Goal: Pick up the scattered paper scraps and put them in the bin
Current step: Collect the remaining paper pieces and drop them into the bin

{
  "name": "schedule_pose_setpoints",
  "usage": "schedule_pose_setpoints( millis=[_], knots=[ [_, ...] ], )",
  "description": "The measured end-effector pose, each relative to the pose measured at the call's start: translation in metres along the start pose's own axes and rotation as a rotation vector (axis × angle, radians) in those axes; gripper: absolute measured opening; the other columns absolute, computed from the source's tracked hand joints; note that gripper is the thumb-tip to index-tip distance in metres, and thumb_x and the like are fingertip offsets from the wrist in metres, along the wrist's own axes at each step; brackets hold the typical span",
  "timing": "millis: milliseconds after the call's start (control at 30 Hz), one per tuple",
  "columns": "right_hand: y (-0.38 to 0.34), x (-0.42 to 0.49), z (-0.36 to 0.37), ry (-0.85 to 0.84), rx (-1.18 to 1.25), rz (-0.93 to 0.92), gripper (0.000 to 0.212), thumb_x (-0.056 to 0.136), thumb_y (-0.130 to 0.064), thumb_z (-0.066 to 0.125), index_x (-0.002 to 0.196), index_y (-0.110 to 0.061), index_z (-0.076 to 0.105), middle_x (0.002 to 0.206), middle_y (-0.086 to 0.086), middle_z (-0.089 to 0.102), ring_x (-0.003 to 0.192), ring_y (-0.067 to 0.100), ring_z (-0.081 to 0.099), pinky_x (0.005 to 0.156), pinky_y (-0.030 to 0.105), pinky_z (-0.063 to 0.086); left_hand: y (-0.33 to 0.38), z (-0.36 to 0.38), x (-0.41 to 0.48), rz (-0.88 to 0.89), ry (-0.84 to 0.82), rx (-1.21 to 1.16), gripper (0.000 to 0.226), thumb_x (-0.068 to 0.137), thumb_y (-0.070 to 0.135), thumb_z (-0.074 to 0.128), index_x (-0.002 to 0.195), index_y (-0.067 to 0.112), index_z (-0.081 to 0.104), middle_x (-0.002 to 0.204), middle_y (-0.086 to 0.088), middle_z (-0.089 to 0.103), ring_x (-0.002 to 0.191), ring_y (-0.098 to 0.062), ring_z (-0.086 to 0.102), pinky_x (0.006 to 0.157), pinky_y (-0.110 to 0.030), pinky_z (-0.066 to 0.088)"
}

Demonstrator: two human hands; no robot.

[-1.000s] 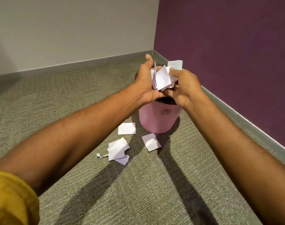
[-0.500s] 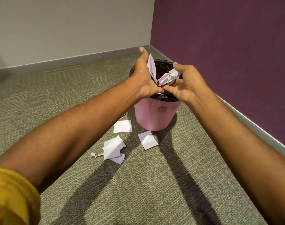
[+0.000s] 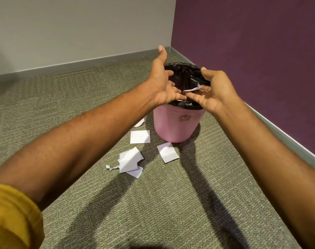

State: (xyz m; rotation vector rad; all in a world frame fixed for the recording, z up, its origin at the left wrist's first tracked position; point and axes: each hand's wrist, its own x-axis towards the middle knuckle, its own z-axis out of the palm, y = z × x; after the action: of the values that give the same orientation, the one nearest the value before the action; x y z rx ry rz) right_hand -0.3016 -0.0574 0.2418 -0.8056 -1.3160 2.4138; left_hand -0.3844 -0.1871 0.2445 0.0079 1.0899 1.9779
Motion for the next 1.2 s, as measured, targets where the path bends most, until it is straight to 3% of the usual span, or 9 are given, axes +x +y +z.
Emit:
schedule_pose_setpoints(
  millis=[133,300,433,533,600,733,867,1000,1200],
  knots=[
    [0.000,-0.004,0.003,0.037,0.061,-0.024,0.037,0.101,-0.019,0.067,0.137,-0.012,0.061,0.164,0.019,0.035,0.159,0.042,0.024,0.094,0.058,0.059,0.006,-0.006,-0.001,0.042,-0.007,-0.011,0.117,0.085,0.092,0.043,0.168,0.013,0.020,0.172,-0.031,-0.001,0.157,-0.058,0.005,0.112,-0.082,0.028],
    [0.000,-0.011,0.007,0.058,0.027,-0.050,0.045,0.100,-0.024,0.071,0.142,-0.012,0.060,0.154,0.018,0.044,0.145,0.037,0.044,0.094,0.057,0.063,0.012,-0.017,-0.010,0.117,0.026,0.023,0.110,0.088,0.091,0.038,0.163,0.010,0.034,0.168,-0.030,0.026,0.153,-0.053,0.029,0.110,-0.076,0.040],
    [0.009,-0.020,0.008,-0.022,-0.047,-0.036,0.031,0.103,-0.032,0.068,0.127,-0.012,0.068,0.125,0.008,0.070,0.114,0.026,0.071,0.086,0.041,0.066,0.011,-0.040,-0.023,0.144,0.033,0.126,0.094,0.094,0.085,0.038,0.134,0.005,0.066,0.120,-0.018,0.075,0.112,-0.038,0.074,0.096,-0.061,0.058],
    [0.021,-0.030,0.008,-0.155,-0.146,-0.004,0.019,0.106,-0.034,0.063,0.104,-0.017,0.073,0.090,-0.001,0.075,0.079,0.014,0.072,0.073,0.029,0.060,0.004,-0.062,-0.034,0.117,0.103,0.318,0.060,0.102,0.066,0.049,0.104,0.010,0.072,0.074,-0.003,0.063,0.073,-0.022,0.070,0.073,-0.035,0.062],
    [0.034,-0.035,0.009,-0.231,-0.224,0.016,0.018,0.105,-0.032,0.064,0.105,-0.017,0.074,0.085,-0.002,0.073,0.072,0.012,0.068,0.068,0.027,0.058,-0.005,-0.084,-0.039,0.086,0.143,0.457,0.042,0.106,0.053,0.052,0.100,0.015,0.067,0.066,0.002,0.053,0.063,-0.016,0.062,0.063,-0.029,0.056],
    [0.066,-0.038,0.003,-0.348,-0.335,0.042,0.017,0.103,-0.024,0.067,0.112,-0.012,0.074,0.088,0.003,0.072,0.073,0.015,0.067,0.068,0.029,0.058,-0.027,-0.137,-0.048,-0.059,0.207,0.697,0.028,0.109,0.038,0.053,0.109,0.013,0.066,0.075,0.001,0.062,0.067,-0.016,0.064,0.063,-0.027,0.055],
    [0.094,-0.037,-0.001,-0.378,-0.391,0.089,0.014,0.103,-0.017,0.067,0.113,-0.009,0.074,0.090,0.007,0.073,0.070,0.016,0.067,0.066,0.030,0.057,-0.050,-0.195,-0.052,-0.162,0.293,0.974,0.027,0.106,0.027,0.061,0.118,0.003,0.066,0.102,-0.011,0.072,0.087,-0.023,0.068,0.074,-0.036,0.056],
    [0.122,-0.031,-0.005,-0.366,-0.450,0.154,0.013,0.104,-0.011,0.065,0.113,-0.007,0.073,0.090,0.009,0.073,0.068,0.017,0.065,0.063,0.030,0.056,-0.075,-0.244,-0.058,-0.246,0.311,1.311,0.026,0.098,0.021,0.072,0.112,0.001,0.062,0.096,-0.013,0.066,0.075,-0.019,0.058,0.056,-0.028,0.047],
    [0.159,-0.013,-0.023,-0.312,-0.532,0.226,0.016,0.105,-0.009,0.063,0.116,-0.004,0.072,0.086,0.008,0.073,0.064,0.015,0.063,0.058,0.026,0.057,-0.104,-0.270,-0.066,-0.306,0.272,1.650,0.094,0.063,0.068,0.092,0.134,0.023,0.049,0.128,-0.006,0.049,0.111,-0.026,0.058,0.092,-0.046,0.058]
  ],
)
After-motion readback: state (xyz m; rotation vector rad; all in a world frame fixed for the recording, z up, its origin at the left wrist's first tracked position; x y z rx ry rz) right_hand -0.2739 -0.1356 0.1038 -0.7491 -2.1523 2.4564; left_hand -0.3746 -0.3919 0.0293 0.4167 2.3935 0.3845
